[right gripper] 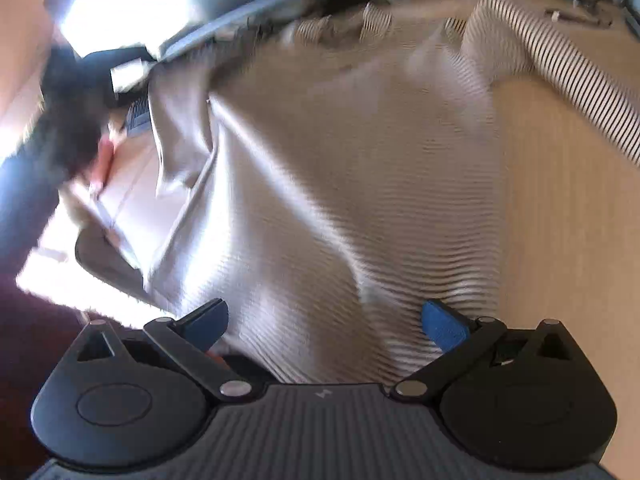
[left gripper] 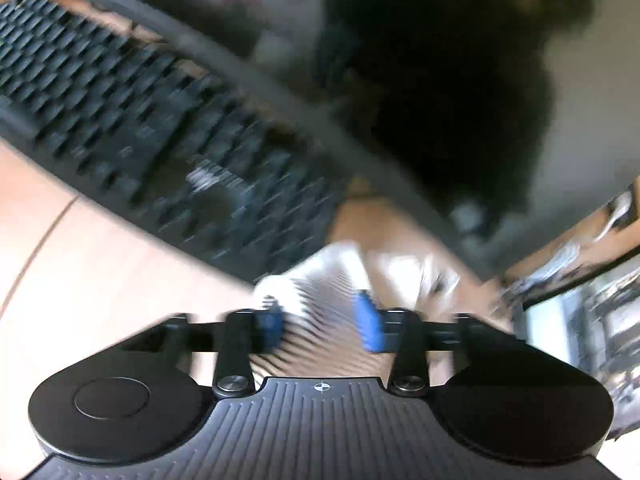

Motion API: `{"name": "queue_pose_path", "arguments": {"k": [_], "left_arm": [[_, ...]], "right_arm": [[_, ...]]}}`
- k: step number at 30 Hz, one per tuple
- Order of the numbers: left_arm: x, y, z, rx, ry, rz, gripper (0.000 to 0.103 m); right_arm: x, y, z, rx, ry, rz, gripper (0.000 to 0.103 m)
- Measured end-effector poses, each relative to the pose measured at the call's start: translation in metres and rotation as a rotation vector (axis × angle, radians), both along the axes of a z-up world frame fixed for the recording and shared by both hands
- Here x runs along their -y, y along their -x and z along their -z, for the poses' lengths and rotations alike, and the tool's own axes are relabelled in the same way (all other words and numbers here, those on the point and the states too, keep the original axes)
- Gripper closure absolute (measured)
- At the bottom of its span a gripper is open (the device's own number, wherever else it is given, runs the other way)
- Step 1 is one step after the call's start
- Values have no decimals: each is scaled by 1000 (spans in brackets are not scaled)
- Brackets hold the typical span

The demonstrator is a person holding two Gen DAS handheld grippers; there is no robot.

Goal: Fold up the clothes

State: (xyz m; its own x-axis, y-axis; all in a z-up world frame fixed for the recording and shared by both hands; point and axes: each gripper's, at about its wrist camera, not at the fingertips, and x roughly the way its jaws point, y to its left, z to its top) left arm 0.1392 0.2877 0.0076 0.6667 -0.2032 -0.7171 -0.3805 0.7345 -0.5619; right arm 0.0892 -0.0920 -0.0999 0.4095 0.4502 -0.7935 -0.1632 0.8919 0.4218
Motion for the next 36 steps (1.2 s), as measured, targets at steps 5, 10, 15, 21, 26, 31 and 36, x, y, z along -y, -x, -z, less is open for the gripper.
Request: {"name": "queue_pose_path", "arguments": {"k": [5,10,15,21,26,31,36], "left_arm": [[-25,33,-9,17,-17,-42,7],[-27,54,-35,56,-137,-41,7],[28,39,-52,112,-206,139,5],[105,11,-27,103,-274,356,4],[165,2,0,192,-274,502,1],[203,4,25,260,-358,595,1],[204,19,58,200,-295,587,0]], "right_arm": [[22,-27,-44,213,81,162,19],[16,-89,-44,336,242,212,67],[-7,-149,-13,338,373,184,67],[27,-142,29,202,373,264,71],[28,-97,30,181,359,333,70],[27,-27,3,291,256,526,56],[66,40,-7,257,263,896,69]]}}
